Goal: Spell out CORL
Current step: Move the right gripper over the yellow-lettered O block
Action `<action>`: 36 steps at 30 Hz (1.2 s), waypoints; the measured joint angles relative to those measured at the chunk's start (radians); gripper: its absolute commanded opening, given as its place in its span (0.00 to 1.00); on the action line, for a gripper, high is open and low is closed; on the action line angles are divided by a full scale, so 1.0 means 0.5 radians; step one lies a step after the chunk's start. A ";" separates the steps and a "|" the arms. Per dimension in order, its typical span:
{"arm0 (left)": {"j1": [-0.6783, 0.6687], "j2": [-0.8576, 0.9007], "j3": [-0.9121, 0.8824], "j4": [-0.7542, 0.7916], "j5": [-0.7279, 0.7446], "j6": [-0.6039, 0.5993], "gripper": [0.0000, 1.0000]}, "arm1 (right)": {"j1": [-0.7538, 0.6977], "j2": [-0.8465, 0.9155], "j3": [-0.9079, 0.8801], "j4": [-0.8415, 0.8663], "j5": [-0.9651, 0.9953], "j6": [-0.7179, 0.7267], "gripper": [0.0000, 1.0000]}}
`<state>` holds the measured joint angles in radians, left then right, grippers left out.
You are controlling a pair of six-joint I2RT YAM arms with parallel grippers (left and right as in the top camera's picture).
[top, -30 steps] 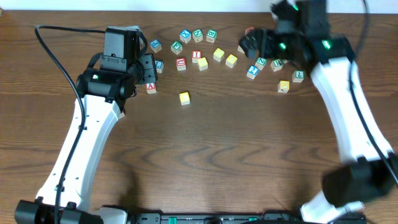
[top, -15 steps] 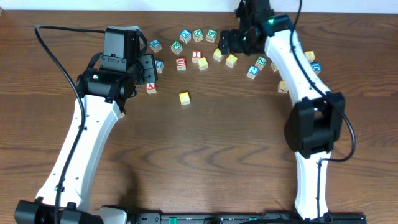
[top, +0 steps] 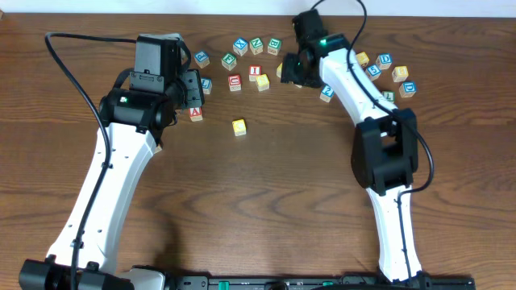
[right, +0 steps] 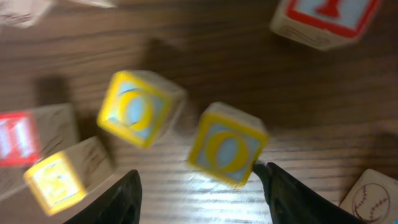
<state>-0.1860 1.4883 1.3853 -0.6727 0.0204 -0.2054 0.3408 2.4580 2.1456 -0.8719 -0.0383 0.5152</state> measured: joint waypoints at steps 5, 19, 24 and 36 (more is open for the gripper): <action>0.000 0.000 0.000 0.000 0.000 0.000 0.55 | 0.011 0.012 0.005 0.063 0.111 0.134 0.57; 0.000 0.000 0.000 -0.001 0.000 0.000 0.55 | 0.008 0.012 0.005 0.146 0.211 0.119 0.62; 0.000 0.000 0.001 -0.001 0.000 0.000 0.55 | 0.009 0.013 0.005 0.137 0.229 -0.063 0.62; 0.000 0.000 0.000 -0.001 0.000 0.000 0.56 | 0.009 0.013 0.005 0.128 0.217 -0.323 0.54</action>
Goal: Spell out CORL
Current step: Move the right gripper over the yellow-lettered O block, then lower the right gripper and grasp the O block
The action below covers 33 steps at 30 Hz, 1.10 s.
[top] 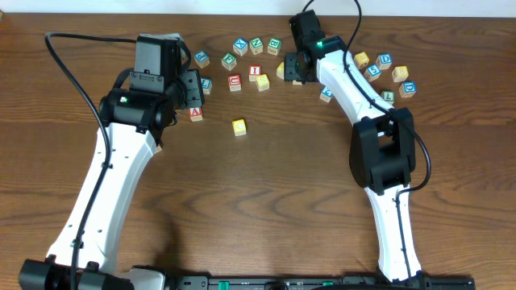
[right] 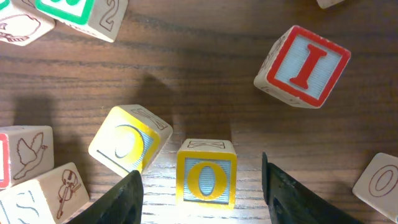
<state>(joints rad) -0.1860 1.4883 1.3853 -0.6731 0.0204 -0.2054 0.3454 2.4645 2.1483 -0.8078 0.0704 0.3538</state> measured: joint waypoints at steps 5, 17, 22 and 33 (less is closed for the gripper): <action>0.000 0.000 0.000 0.000 -0.001 0.000 0.55 | 0.000 0.000 0.000 -0.006 -0.021 -0.008 0.51; 0.000 0.000 0.000 0.000 -0.001 0.000 0.56 | 0.000 0.006 0.000 0.019 -0.036 -0.034 0.45; 0.000 0.000 0.001 0.000 0.000 0.000 0.56 | 0.000 0.067 0.000 0.030 -0.035 -0.045 0.44; 0.000 0.000 0.000 0.000 -0.001 0.000 0.55 | -0.003 0.124 0.002 0.090 -0.021 -0.053 0.38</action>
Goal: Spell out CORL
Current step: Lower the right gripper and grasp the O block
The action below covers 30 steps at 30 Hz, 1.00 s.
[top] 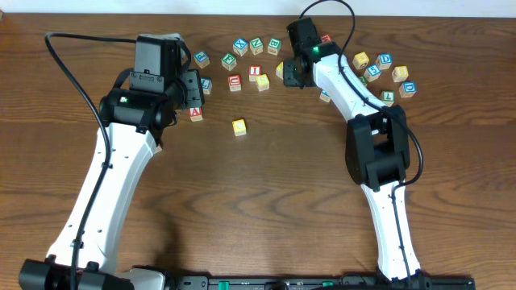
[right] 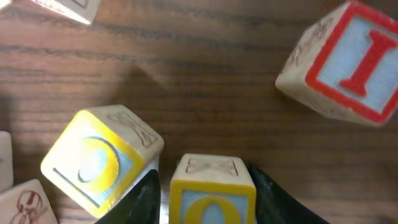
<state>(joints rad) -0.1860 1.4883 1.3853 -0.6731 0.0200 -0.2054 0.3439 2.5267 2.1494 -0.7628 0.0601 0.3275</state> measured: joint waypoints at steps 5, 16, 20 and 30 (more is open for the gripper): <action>0.000 0.000 0.000 0.000 0.000 0.000 0.55 | -0.006 0.005 0.000 0.038 -0.001 0.000 0.32; 0.000 0.000 0.000 0.001 0.001 0.000 0.55 | -0.006 0.001 0.001 -0.005 -0.001 -0.014 0.21; 0.000 0.000 0.000 0.000 0.000 0.000 0.55 | -0.007 -0.018 0.001 -0.086 -0.001 -0.017 0.20; 0.000 0.000 0.000 0.001 0.000 0.000 0.56 | 0.008 -0.047 0.001 -0.257 -0.192 -0.020 0.17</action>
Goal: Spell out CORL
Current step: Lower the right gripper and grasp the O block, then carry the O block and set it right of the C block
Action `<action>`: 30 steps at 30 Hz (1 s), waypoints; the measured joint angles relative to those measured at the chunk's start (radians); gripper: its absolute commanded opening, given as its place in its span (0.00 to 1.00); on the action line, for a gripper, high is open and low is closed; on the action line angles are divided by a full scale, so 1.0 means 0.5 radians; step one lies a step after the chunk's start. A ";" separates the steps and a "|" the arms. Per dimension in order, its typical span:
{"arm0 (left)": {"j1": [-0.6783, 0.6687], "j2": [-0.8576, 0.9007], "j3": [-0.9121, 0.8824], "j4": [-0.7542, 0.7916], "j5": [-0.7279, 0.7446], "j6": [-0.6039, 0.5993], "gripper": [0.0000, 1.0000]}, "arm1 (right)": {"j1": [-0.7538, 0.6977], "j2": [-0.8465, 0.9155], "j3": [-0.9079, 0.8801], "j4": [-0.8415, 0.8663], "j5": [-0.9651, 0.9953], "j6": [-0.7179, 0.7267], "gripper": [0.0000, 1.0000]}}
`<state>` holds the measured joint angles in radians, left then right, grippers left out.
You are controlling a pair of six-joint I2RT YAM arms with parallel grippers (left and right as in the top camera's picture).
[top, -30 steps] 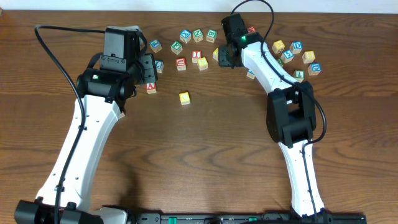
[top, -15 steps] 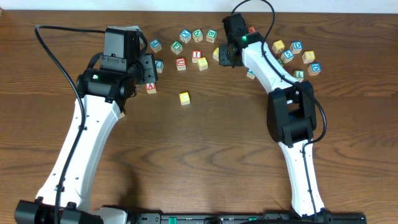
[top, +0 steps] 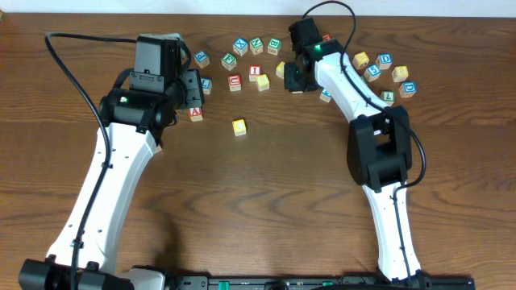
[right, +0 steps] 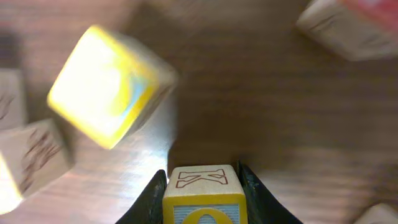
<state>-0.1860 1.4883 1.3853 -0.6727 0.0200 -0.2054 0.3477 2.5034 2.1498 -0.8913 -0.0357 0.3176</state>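
Note:
My right gripper (right: 202,198) is shut on a yellow-framed O block (right: 202,193), whose upper side shows an outlined K. In the overhead view this gripper (top: 294,80) hangs at the back middle of the table. A second yellow O block (right: 109,87) lies blurred to the upper left. The red I block (right: 354,28) shows at the top right edge. A red C block (top: 235,82) lies left of there. My left gripper (top: 193,87) stands open near a red A block (top: 195,113), holding nothing.
Several letter blocks (top: 256,44) lie in a row along the back. Another cluster of blocks (top: 384,59) sits at the back right. A lone yellow block (top: 239,126) lies nearer the middle. The brown wooden table (top: 266,201) stretches toward the front.
The right jaws stood round the O block and are now pressed against its sides. The neighbouring O and I blocks sit higher in the wrist view and blurred. The left arm has not moved.
The open right gripper hovered over two tilted yellow O blocks. Then it was lined up above the right-hand one, which lay square to the jaws. Then it was lower, with the fingers on either side of the block. Now it is shut on it.

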 measured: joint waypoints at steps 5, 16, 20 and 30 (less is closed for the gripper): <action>0.000 0.000 0.000 0.000 0.000 0.000 0.56 | 0.068 -0.021 0.000 -0.175 -0.114 0.000 0.17; 0.000 0.033 0.000 0.000 0.000 0.000 0.55 | 0.356 -0.038 0.000 -0.400 -0.019 -0.001 0.19; 0.003 0.074 0.000 -0.004 -0.010 -0.024 0.56 | 0.433 -0.038 0.000 -0.400 0.063 0.008 0.19; 0.202 0.085 0.000 -0.090 -0.110 -0.204 0.56 | 0.549 -0.038 0.000 -0.404 0.142 0.093 0.20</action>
<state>-0.0849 1.5311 1.3853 -0.7177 -0.0349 -0.3073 0.6224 2.4844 2.1498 -1.0931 0.0353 0.3641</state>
